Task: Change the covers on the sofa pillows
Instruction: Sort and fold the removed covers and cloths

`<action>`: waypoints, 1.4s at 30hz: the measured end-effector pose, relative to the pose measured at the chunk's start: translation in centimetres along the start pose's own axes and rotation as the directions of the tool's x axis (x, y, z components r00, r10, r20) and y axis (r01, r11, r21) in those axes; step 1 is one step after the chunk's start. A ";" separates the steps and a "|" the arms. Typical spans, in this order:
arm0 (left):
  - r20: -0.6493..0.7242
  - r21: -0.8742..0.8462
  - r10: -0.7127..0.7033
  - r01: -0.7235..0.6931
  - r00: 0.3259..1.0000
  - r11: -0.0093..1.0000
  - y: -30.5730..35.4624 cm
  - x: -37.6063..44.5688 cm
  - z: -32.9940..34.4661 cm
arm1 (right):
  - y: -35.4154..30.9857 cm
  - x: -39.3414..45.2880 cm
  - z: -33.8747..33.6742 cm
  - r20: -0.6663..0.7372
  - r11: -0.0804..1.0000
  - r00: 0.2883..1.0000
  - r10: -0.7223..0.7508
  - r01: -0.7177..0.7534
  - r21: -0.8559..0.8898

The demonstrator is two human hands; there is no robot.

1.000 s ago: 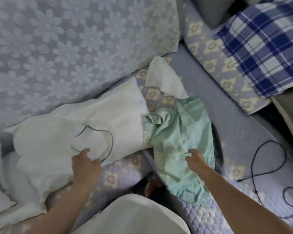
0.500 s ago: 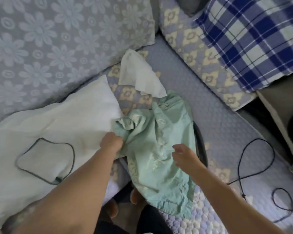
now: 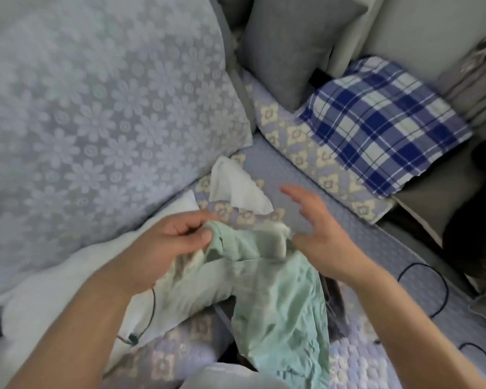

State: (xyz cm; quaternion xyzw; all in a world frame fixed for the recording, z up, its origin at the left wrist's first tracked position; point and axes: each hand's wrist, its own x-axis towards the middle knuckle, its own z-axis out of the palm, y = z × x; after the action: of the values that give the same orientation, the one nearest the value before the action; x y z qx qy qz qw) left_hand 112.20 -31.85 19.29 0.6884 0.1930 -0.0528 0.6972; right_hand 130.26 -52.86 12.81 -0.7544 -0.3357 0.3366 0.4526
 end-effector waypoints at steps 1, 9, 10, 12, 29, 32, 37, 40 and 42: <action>0.026 0.046 0.042 -0.043 0.999 0.998 1.7 -0.3 -0.3 | -2.0 -0.1 -0.8 0.149 0.999 0.988 -0.045 0.046 -0.002; 0.194 0.974 0.874 -0.191 0.446 -0.119 13.1 -2.8 -3.1 | -11.6 0.0 -2.1 0.366 0.919 0.930 -0.031 -0.117 0.376; 0.177 0.980 0.916 -0.156 0.359 -0.128 13.9 -3.2 -3.6 | -13.0 -0.1 -2.2 0.491 0.927 0.869 -0.064 -0.130 0.351; 0.118 0.974 0.956 -0.217 0.268 -0.060 15.0 -4.5 -4.2 | -15.9 0.0 -1.9 0.582 0.975 0.799 -0.154 0.027 0.222; -0.339 -0.308 0.705 -0.782 0.623 0.542 21.7 -14.3 -10.3 | -29.2 4.0 -0.1 0.780 0.911 0.590 -0.210 0.407 -0.063; -0.577 -0.254 0.571 -0.793 0.584 0.555 20.8 -14.8 -13.1 | -28.3 4.2 -1.6 0.519 0.908 0.848 -0.110 0.299 -0.295; -0.593 0.579 0.723 -0.436 0.355 0.689 18.0 -14.1 -15.2 | -28.2 4.8 -4.8 -0.549 0.777 0.680 -0.486 0.049 -0.628; -0.645 0.515 0.669 -0.438 0.369 0.737 17.8 -13.5 -14.0 | -28.9 2.5 -4.8 -0.639 0.766 0.518 -0.568 0.050 -0.641; -0.748 0.211 0.492 -0.543 0.445 0.813 18.2 -13.1 -12.9 | -29.0 1.3 -5.4 -0.548 0.717 0.583 -0.599 0.087 -0.692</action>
State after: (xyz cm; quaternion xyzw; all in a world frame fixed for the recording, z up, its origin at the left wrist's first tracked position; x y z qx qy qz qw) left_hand 103.81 -20.82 41.18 0.6457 0.2556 0.4688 0.5459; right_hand 129.48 -43.66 40.89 -0.8381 -0.3564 -0.2262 0.3454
